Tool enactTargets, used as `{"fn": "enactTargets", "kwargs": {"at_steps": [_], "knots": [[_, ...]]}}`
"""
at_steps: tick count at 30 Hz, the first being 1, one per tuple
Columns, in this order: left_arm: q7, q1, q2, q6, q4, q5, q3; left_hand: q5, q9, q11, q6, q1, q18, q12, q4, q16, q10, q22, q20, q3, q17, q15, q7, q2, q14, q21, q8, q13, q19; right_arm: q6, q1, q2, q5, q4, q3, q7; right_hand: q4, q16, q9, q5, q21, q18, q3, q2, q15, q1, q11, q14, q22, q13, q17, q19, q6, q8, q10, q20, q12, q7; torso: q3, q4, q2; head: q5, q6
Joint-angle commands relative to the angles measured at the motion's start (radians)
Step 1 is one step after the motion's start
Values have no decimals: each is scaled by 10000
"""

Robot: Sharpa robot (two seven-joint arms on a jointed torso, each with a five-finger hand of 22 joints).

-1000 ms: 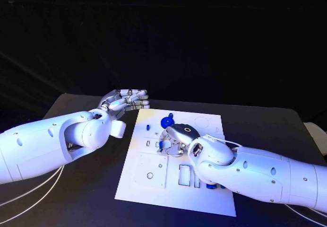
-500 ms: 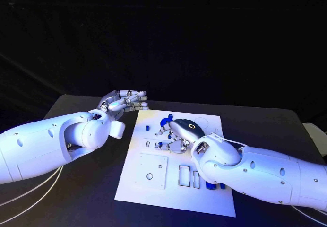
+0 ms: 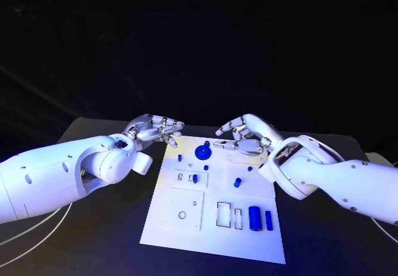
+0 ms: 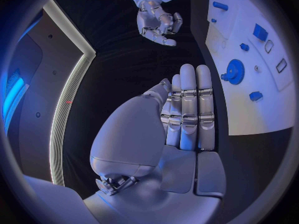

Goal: Assemble the parts on the task board

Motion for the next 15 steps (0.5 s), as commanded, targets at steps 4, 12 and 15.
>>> {"fn": "enactTargets", "kwargs": {"at_steps": [4,12,15], "knots": [[-3230,224,52,1751,-20,-2746,5,-7,337,-160,-146,-749,-93,1241,288,487,-61,2057,-219,-315,734,-91,-30,-396,-97,2117,245,1285,605,144,79,-920,2832,448,-10,580,35,-2174,45,289,-2137,444,-220,42,-125,-94,-132,-412,-1398,-1394,-2025,-843,294,26,-771,-92,-1451,-106,39,-6,-78,68,-38],[-4998,487,295,2413,-201,-5293,3,-28,1170,-152,-599,-1090,-66,3946,632,738,-1176,2855,-150,-963,1607,-117,-126,-333,-371,3110,1126,3922,-247,32,104,-1639,4802,681,-44,339,87,-8388,-87,-7,-5354,553,130,144,227,560,47,-2391,-3604,-7278,-6549,-2441,622,-348,-1730,273,-8229,35,104,-41,-138,91,-81],[-5631,527,416,2553,-205,-6212,2,-26,1265,-123,-939,-1656,-193,5291,1252,805,-929,3707,-157,-1116,1747,-97,-72,-142,-262,3721,1167,5228,102,268,108,-1776,5049,694,-57,392,240,-9964,-229,21,-6117,586,473,76,389,768,107,-2090,-4375,-9010,-7656,-2370,690,-649,-845,499,-10071,198,115,-41,-130,86,-83]]}}
